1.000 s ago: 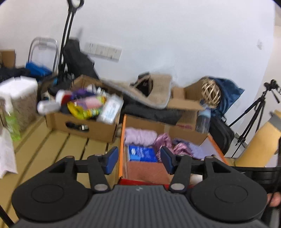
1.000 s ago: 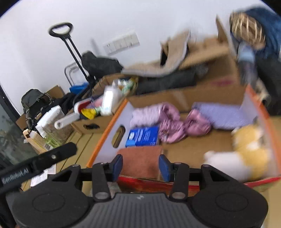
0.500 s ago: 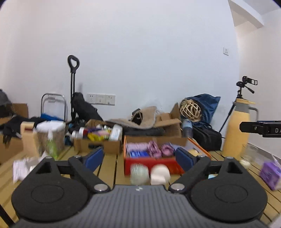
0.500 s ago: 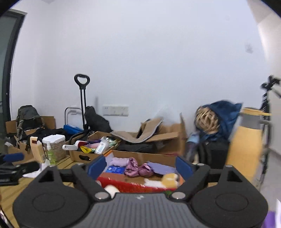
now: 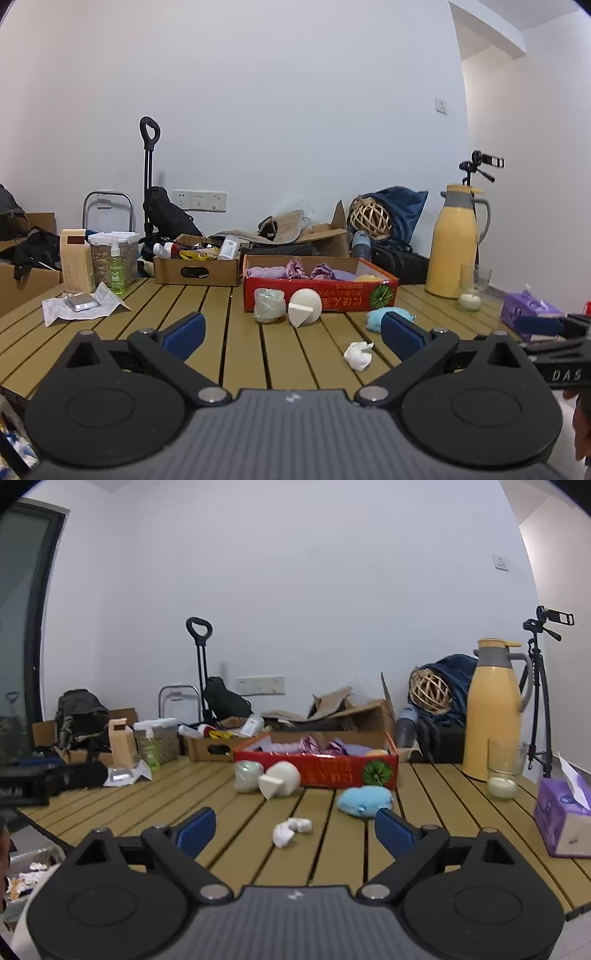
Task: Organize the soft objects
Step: 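Grasp the light-blue plush with the left tool and lift it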
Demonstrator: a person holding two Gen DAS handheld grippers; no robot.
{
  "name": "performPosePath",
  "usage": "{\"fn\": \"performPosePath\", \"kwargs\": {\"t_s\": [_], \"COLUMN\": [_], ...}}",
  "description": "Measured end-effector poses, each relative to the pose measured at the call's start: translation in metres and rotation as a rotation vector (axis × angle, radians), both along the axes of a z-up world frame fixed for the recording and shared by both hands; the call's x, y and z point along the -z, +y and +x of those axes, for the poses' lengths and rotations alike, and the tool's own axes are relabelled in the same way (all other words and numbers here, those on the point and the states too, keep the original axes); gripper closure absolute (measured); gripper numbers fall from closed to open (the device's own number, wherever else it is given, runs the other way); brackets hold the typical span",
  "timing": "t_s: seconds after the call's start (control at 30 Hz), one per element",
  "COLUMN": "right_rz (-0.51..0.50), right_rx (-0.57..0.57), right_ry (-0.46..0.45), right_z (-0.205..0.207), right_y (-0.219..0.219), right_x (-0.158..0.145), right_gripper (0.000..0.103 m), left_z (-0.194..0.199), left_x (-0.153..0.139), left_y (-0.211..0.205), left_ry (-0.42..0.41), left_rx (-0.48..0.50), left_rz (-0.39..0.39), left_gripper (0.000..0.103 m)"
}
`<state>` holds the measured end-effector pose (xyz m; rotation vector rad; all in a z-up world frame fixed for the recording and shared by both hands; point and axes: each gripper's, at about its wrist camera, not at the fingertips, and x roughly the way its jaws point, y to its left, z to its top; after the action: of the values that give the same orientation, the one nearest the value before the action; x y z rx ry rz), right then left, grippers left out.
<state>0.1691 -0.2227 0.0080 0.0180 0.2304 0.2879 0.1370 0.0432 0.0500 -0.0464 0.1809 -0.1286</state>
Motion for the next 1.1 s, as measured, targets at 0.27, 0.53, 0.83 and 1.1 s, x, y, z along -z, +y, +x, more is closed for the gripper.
{"fn": "performPosePath", "kwargs": {"t_s": [0.27, 0.53, 0.83, 1.1], "right_rz": [0.022, 0.003, 0.084, 0.215], "right_rx": [0.047, 0.157, 0.117, 0.111], "right_ry": [-0.005, 0.070, 0.170, 0.341], "right_z": [0.006, 0.047, 0.149, 0.274], "right_y": [-0.005, -0.020, -0.053, -0.075], "right_x": [0.003, 0.024, 0.017, 0.037], "right_gripper": [0.010, 0.012, 0.033, 0.049], "left_z": [0.021, 0.089, 0.226, 0.356], "left_x": [0.016, 0.035, 0.047, 0.078], "left_y": [-0.001, -0.028, -0.086, -0.114], "left_ry": [0.054, 0.147, 0.292, 0.558], "left_rx": [0.006, 0.091, 0.197, 0.343], "left_rz": [-0.029, -0.021, -0.081, -0.264], "left_gripper": [0.000, 0.000, 0.027, 0.056]}}
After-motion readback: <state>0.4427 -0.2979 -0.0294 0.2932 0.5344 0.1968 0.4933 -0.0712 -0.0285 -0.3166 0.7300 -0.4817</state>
